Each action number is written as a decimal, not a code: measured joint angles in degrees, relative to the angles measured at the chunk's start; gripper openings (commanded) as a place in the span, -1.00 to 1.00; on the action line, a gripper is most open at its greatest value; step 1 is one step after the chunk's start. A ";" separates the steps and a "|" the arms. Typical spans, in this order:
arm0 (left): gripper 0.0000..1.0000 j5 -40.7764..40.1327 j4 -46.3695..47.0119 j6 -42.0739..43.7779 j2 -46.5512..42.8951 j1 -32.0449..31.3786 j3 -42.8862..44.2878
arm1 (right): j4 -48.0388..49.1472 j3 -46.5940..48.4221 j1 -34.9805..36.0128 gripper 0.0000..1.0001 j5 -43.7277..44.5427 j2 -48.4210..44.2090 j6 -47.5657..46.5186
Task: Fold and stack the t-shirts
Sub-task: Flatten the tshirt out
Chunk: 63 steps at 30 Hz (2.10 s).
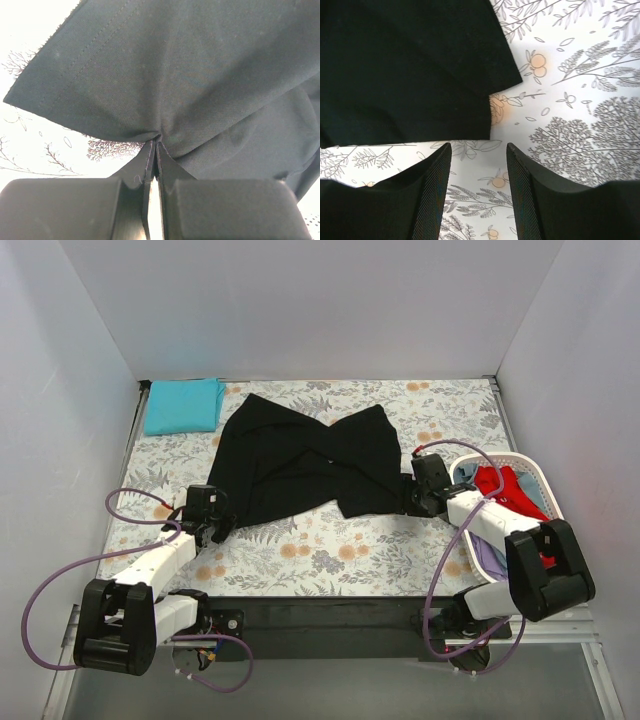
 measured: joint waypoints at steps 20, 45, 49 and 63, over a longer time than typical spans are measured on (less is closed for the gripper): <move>-0.49 1.51 0.39 0.70 -0.04 0.02 0.52 | -0.09 5.22 -3.72 -0.97 2.19 -2.38 1.68; -0.21 -6.51 -20.13 -8.24 -5.20 -0.85 3.45 | -6.88 15.28 -9.38 -0.97 0.20 -7.02 -3.78; -0.21 -5.97 -21.18 -9.31 -5.35 -2.73 3.43 | -6.73 15.28 -9.38 -0.97 -0.83 -7.02 -3.89; -0.26 -10.88 -27.02 -14.25 7.69 -10.91 11.45 | -5.16 14.80 -9.81 -0.97 -4.00 -7.02 -3.80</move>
